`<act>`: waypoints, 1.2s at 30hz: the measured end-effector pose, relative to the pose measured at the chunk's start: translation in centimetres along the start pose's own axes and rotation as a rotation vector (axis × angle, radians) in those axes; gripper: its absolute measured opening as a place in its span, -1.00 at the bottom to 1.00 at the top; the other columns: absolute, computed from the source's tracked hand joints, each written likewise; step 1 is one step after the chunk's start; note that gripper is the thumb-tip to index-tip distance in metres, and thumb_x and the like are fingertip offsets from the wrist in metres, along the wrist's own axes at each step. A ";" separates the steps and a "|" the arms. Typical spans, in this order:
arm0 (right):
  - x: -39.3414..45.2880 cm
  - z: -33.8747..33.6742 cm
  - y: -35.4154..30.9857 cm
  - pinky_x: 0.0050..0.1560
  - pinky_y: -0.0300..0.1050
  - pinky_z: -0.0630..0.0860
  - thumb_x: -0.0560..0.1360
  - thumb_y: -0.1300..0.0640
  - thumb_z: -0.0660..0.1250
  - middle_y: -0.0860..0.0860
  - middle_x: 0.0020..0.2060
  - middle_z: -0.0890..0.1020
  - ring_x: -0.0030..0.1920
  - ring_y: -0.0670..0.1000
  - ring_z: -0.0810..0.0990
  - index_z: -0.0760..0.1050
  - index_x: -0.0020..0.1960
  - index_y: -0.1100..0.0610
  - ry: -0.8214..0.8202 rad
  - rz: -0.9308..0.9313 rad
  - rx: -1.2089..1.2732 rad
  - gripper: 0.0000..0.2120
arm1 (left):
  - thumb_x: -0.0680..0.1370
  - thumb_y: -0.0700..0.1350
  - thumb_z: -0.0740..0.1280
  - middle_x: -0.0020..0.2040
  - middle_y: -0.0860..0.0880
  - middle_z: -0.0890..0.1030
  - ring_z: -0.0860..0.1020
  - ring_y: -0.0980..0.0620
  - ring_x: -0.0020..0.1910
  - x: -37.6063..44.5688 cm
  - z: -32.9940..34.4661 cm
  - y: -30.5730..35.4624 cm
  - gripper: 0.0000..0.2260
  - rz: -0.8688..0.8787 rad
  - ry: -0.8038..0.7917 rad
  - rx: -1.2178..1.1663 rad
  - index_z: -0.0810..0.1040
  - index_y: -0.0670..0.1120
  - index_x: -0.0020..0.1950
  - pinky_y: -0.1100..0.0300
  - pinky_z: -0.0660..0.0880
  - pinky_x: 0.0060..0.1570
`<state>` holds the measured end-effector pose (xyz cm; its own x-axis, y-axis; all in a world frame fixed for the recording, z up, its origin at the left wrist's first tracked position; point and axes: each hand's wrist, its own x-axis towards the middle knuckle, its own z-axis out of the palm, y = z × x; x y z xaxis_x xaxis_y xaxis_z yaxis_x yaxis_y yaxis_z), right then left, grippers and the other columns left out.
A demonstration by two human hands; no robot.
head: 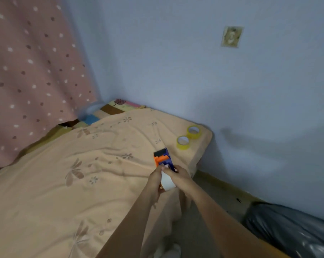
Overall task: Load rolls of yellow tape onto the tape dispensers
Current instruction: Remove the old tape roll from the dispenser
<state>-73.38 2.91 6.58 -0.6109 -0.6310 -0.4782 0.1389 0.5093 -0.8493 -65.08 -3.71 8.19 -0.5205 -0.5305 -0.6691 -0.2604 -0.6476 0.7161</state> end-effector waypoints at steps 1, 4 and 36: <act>1.2 -0.4 -0.2 -0.20 -0.18 0.52 0.36 -0.34 0.38 -0.13 -0.13 0.63 -0.11 -0.11 0.61 0.55 0.07 -0.05 0.008 -0.004 -0.006 -0.55 | 0.65 0.08 0.21 0.02 -0.17 0.65 0.63 -0.10 -0.14 0.8 0.5 0.4 -0.67 0.001 -0.003 -0.002 0.57 -0.12 0.23 0.13 0.55 -0.23; 4.9 -1.5 -1.0 -0.08 -0.09 0.60 0.37 -0.31 0.40 -0.10 -0.11 0.64 -0.09 -0.07 0.63 0.53 0.01 -0.06 0.021 -0.006 -0.020 -0.62 | 0.64 0.11 0.21 0.04 -0.17 0.67 0.66 -0.15 -0.08 4.2 1.6 1.7 -0.67 -0.004 -0.001 -0.001 0.60 -0.10 0.19 0.02 0.61 -0.10; 38.3 -8.9 -14.2 -0.19 -0.31 0.49 0.40 -0.10 0.50 -0.08 0.08 0.53 -0.05 -0.20 0.56 0.28 0.44 0.00 -0.321 -0.347 -0.311 -0.29 | 0.56 0.04 0.38 0.16 -0.15 0.69 0.63 -0.16 0.18 31.8 9.0 18.9 -0.68 0.123 0.183 -0.209 0.58 -0.06 0.27 -0.10 0.57 0.23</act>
<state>-105.68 -23.33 2.28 -0.3050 -0.9139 -0.2680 -0.2933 0.3578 -0.8865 -93.88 -27.93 2.21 -0.3781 -0.6893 -0.6180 -0.0212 -0.6609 0.7502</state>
